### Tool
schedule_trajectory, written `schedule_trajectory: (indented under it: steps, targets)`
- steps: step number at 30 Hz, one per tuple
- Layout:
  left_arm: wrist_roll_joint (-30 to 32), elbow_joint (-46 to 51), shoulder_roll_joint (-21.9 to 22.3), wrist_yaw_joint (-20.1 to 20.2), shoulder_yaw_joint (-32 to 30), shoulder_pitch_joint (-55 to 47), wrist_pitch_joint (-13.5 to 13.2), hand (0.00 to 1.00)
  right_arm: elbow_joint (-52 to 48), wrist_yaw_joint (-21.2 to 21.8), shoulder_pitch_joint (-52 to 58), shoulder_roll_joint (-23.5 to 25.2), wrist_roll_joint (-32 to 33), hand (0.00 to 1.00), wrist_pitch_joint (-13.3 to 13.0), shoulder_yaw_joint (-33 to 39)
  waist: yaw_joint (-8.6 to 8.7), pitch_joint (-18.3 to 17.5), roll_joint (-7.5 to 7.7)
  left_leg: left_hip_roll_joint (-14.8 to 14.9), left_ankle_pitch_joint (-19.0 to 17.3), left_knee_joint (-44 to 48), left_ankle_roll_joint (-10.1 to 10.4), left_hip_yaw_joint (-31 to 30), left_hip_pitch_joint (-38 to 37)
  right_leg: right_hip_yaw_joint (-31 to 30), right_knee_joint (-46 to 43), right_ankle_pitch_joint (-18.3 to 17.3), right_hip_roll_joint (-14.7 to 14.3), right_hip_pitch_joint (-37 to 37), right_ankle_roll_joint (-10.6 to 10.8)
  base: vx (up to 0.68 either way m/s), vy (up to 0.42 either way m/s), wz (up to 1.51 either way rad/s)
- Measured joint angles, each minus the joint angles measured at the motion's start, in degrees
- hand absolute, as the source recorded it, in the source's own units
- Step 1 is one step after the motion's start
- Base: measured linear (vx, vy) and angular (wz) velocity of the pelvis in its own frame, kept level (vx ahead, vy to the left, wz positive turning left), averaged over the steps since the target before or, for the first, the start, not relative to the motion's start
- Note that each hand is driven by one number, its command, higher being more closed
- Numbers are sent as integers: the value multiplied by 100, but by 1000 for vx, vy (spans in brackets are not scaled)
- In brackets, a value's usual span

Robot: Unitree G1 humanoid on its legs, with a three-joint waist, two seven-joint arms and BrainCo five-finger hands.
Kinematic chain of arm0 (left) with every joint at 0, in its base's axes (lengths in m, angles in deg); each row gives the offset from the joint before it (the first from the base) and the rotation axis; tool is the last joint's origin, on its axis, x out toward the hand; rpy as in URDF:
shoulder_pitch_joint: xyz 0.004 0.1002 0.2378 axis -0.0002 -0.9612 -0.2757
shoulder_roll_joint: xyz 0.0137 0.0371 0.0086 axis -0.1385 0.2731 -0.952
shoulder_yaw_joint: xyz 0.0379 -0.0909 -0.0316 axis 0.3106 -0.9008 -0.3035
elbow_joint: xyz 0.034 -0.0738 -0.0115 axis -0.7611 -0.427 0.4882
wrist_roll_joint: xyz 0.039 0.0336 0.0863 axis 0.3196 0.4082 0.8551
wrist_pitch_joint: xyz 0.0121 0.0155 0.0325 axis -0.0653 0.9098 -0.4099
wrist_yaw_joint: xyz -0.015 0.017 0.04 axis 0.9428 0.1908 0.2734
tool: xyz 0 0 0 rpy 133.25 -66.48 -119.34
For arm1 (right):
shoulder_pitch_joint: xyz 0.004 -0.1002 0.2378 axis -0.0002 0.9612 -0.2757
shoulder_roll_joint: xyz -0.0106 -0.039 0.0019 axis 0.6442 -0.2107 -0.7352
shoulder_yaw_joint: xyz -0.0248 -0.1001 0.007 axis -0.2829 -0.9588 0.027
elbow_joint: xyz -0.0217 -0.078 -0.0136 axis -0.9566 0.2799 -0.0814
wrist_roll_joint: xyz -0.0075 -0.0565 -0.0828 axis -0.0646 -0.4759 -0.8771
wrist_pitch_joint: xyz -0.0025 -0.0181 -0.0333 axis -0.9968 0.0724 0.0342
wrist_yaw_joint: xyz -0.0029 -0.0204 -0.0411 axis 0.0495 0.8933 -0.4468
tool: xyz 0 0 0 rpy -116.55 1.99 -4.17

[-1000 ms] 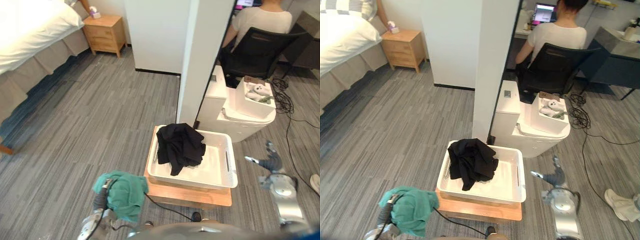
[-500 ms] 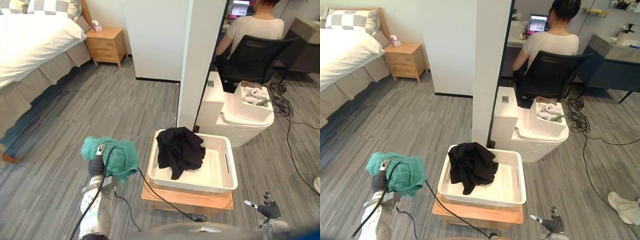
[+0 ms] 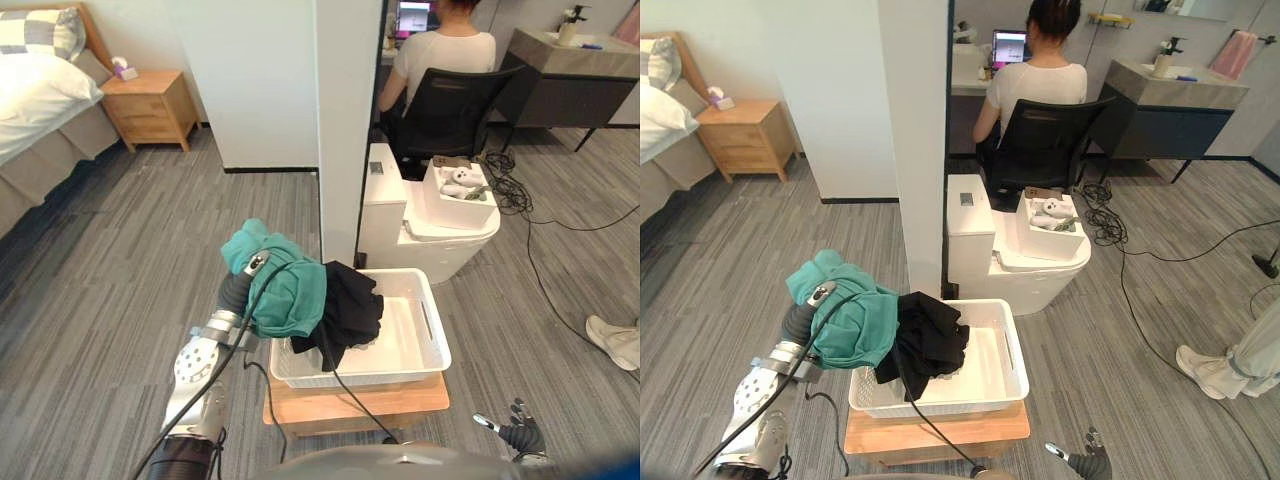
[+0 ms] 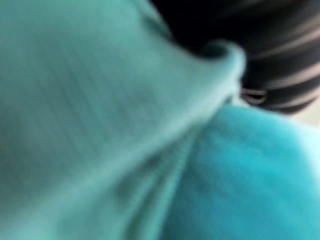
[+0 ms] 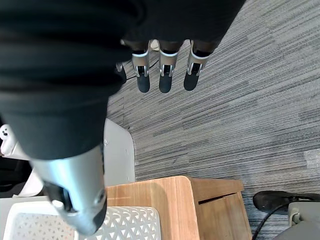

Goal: Tidy the bed and pick cloth on bed and put in laundry

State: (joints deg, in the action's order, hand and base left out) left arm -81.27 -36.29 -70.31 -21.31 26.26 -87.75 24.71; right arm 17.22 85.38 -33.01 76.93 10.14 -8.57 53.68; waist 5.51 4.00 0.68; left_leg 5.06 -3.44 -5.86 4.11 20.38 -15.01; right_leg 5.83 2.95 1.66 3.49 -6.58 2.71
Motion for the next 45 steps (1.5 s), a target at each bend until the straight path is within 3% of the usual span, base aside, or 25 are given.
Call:
schedule_trajectory:
  steps: [7,14,18,22,24,26,27,31,35,41,45]
  targets:
    - [123,-294,-147,331,109,9,412,100,-47,54,98,1,2,0,2,-39,21,-51,-71,34,-35,-4,1,127,-31,-95,7,-13,-45,10,-19,-29,-20,-7]
    - [1054,-1374,-159,345,553,34,722,100,-52,132,202,18,7,0,9,-72,136,-60,-93,92,-99,-3,94,401,-156,-323,4,-6,-137,10,-33,2,-20,-18]
    - [2146,-2208,-171,39,1029,397,733,100,-251,206,317,12,17,0,17,-285,150,51,-144,113,-171,-4,162,627,-164,-512,-45,-25,-194,131,-45,-12,-21,-23]
    - [2471,-2808,-246,-416,1129,1095,709,100,-266,218,62,13,137,0,14,-393,244,256,-180,96,-182,-3,174,850,237,-687,-217,-54,-204,684,-31,-48,-31,-27]
    - [2540,-3117,-368,-726,1129,1646,709,100,-265,221,-255,-42,320,0,4,-401,410,547,-212,98,-131,7,155,1081,499,-743,-333,-38,-180,1045,-15,-20,-34,-12]
    - [2593,-3264,-445,-903,1127,1960,705,100,-265,223,-480,-88,422,0,-12,-394,451,786,-271,82,-73,64,77,1172,646,-836,-405,8,-181,1253,-33,23,-18,-29]
    - [2784,-3431,-486,-1211,1122,2307,701,0,-266,226,-665,-112,506,0,-53,-391,503,973,-317,79,-74,164,79,1254,795,-893,-466,33,-175,1465,-38,75,-24,-31]
    - [2967,-3585,-575,-2061,1070,2945,701,0,-269,231,-1011,-233,615,0,-286,-435,625,1349,-348,87,-82,416,90,1476,1013,-1020,-577,33,-140,1677,-46,78,-16,-18]
    - [3004,-3824,-691,-2409,1048,3530,693,0,-456,232,-1037,-276,762,0,-492,-590,622,1540,-269,102,-96,695,106,1565,1219,-1258,-702,34,-110,1880,-46,53,-9,-15]
    - [2993,-3802,-709,-2362,985,3894,694,0,-817,231,-1034,-267,901,0,-570,-826,604,1702,-215,120,-111,865,123,1710,1393,-1351,-783,34,-88,2044,-46,5,-3,-3]
    - [2678,-3794,-689,-2016,892,3890,690,0,-971,220,-1030,-261,902,0,-585,-965,579,1702,-215,155,-172,1007,136,1825,1405,-1448,-826,34,-90,2042,-46,-31,-1,-4]
